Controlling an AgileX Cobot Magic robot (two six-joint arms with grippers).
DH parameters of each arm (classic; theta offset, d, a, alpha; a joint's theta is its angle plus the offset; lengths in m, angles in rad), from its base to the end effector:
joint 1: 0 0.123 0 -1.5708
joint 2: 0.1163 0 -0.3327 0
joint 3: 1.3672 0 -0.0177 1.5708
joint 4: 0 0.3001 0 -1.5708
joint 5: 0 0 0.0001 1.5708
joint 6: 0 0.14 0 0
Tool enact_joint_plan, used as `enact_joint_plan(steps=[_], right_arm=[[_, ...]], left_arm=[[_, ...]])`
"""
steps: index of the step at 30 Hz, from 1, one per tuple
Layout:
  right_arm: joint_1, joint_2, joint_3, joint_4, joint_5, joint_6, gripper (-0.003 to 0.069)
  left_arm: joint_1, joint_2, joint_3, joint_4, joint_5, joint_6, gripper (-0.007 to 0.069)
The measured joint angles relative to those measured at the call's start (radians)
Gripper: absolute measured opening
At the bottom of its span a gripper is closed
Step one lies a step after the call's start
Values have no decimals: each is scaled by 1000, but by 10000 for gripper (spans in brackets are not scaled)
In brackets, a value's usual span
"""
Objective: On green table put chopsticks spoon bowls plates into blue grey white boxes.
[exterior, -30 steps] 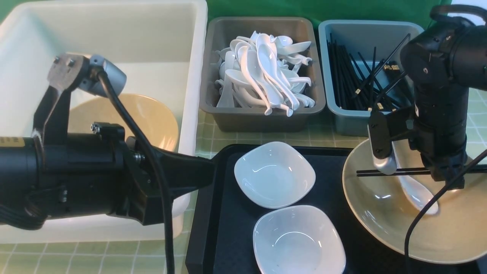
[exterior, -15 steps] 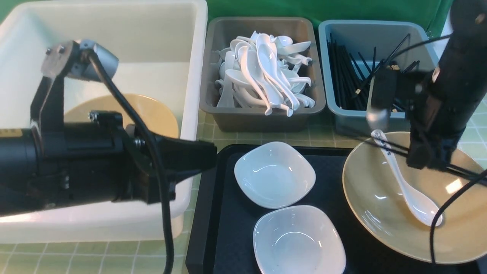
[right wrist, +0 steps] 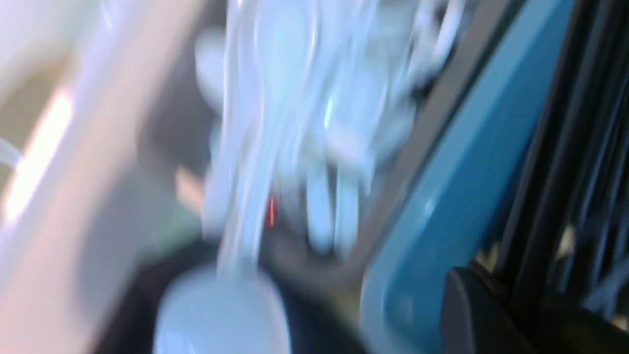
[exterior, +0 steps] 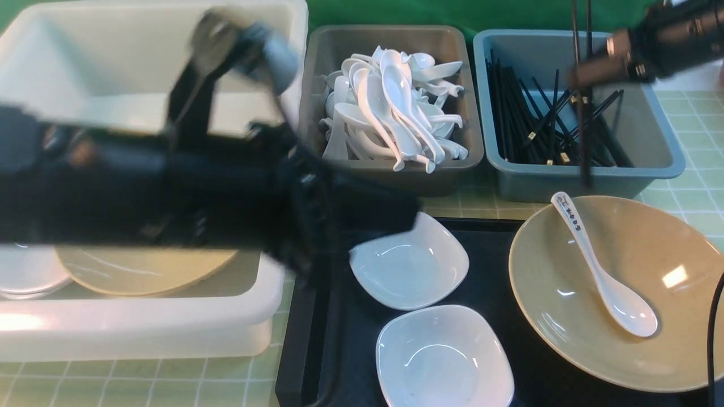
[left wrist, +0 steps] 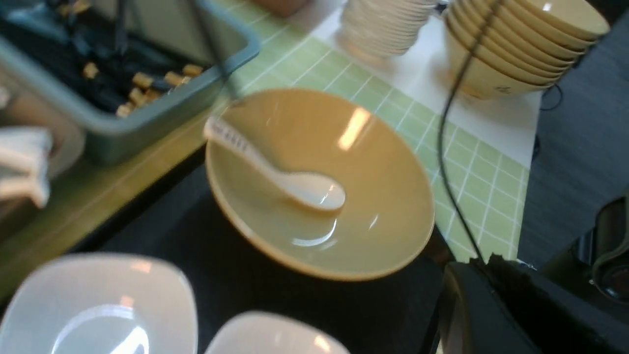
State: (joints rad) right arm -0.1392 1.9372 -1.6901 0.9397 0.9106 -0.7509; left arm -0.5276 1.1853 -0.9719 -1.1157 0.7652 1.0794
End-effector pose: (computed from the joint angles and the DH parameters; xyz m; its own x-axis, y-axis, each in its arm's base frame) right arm 0.5351 0.0152 0.3093 -0.6987 0.0569 -0.7131 -0.3661 0.8280 0.4247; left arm 0.2207 -0.2295 0.3685 -0.3413 0.2936 -0.8929 0.8998 0.3768 -0.2200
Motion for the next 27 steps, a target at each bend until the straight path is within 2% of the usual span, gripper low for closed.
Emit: enact_joint_plan(steps=[4, 9, 14, 17, 19, 20, 21, 23, 27], right_arm=[[-2, 104, -91, 97, -100, -4, 55], [-1, 212, -130, 154, -209, 7, 55], [-1, 291, -134, 164, -228, 103, 65], [-1, 329, -134, 164, -230, 156, 103], [-1, 333, -134, 163, -230, 168, 144], [-2, 330, -134, 163, -228, 183, 186], [-2, 330, -134, 162, -228, 183, 186], [-7, 313, -134, 146, -217, 219, 293], [-26, 245, -134, 80, -186, 228, 447]], left_arm=[[-20, 74, -63, 5, 0, 0, -1], [-21, 132, -78, 6, 0, -19, -1], [-21, 140, -78, 6, 0, -21, -1], [-21, 140, -78, 6, 0, -22, -1], [-21, 140, -78, 6, 0, -22, -1], [-21, 140, -78, 6, 0, -22, -1], [-21, 140, -78, 6, 0, -22, -1], [-21, 138, -78, 6, 5, -22, -1], [-21, 119, -78, 28, 11, -24, -1]])
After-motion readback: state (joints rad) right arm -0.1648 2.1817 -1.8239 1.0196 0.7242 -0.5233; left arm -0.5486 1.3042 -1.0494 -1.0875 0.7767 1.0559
